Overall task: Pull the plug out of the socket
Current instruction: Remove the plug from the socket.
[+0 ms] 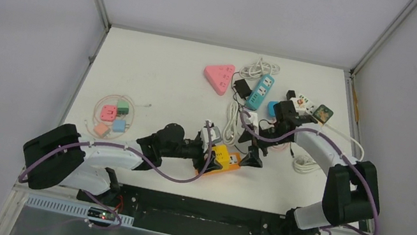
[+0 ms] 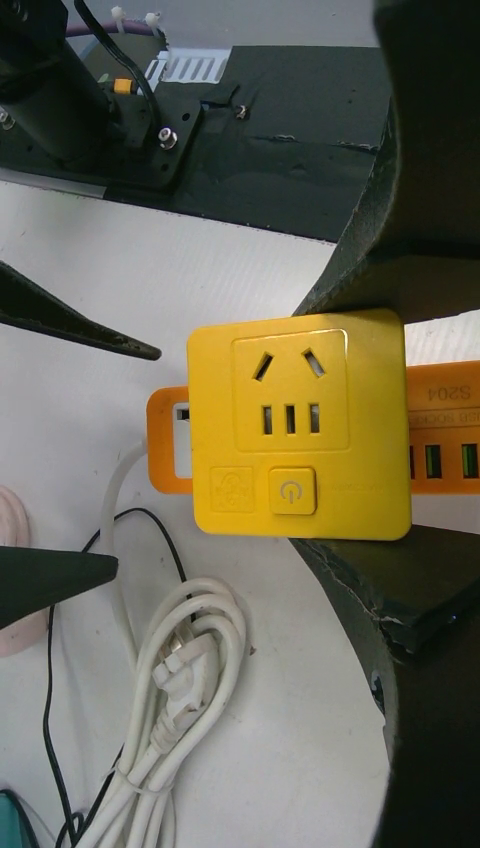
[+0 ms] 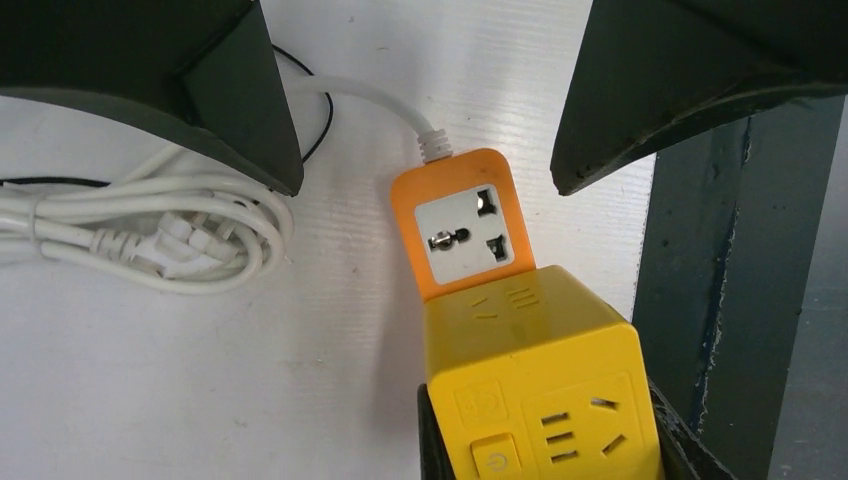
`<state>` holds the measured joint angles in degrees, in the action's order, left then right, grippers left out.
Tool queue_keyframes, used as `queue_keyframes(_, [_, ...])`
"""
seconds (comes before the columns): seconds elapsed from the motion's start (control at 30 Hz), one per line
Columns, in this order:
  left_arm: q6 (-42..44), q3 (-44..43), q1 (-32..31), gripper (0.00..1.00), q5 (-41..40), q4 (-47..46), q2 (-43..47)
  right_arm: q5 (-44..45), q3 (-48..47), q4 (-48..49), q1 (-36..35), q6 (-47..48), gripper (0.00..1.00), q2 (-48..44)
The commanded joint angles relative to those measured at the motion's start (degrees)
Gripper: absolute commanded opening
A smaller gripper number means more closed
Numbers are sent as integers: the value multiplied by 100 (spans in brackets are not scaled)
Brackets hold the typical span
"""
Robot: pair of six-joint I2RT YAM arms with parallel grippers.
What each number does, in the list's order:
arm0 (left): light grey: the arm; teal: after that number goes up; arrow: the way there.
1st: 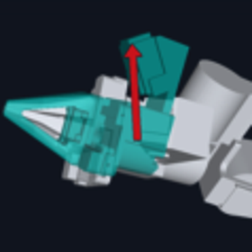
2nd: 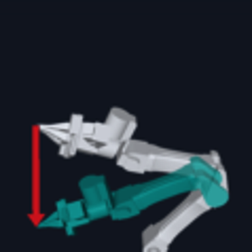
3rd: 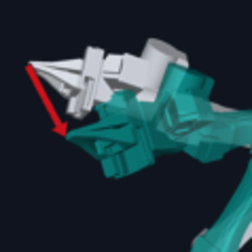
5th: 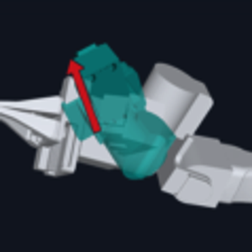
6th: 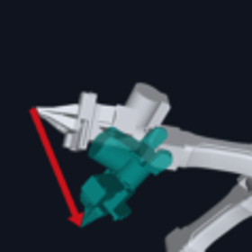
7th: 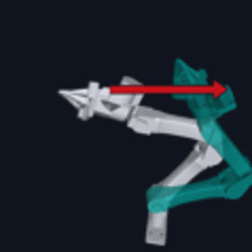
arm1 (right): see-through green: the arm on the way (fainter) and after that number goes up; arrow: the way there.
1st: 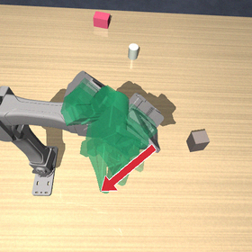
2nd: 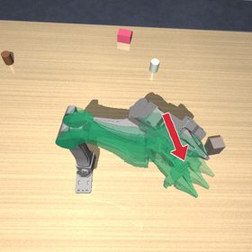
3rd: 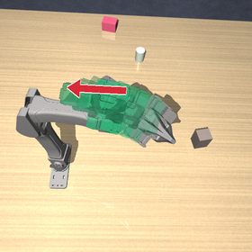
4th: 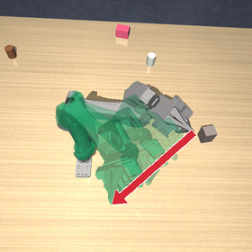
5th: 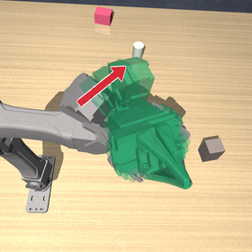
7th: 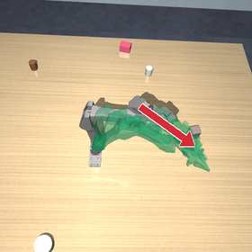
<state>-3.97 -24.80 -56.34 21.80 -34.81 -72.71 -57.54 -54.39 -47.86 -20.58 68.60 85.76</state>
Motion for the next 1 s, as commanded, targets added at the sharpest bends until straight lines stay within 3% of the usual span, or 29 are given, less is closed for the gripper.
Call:
queue_keyframes(0.0, [-83,-8,-120,0,364,-912,152,61,85,428,-296,113,100,-205])
queue_keyframes(0.1, [-25,-61,-126,0,380,-950,114,7,25,270,-391,214,100,-132])
queue_keyframes(0.27, [159,-113,-129,0,303,-971,67,-117,-201,-757,-404,1150,100,88])
queue_keyframes(0.57, [-50,213,-136,0,111,-1417,396,558,128,403,-666,177,100,-69])
queue_keyframes(0.77, [-93,347,-141,0,23,-1670,535,598,239,527,-859,284,99,-180])
queue_keyframes(0.97, [-165,370,-141,0,24,-2041,411,585,293,470,-1056,469,91,-397])
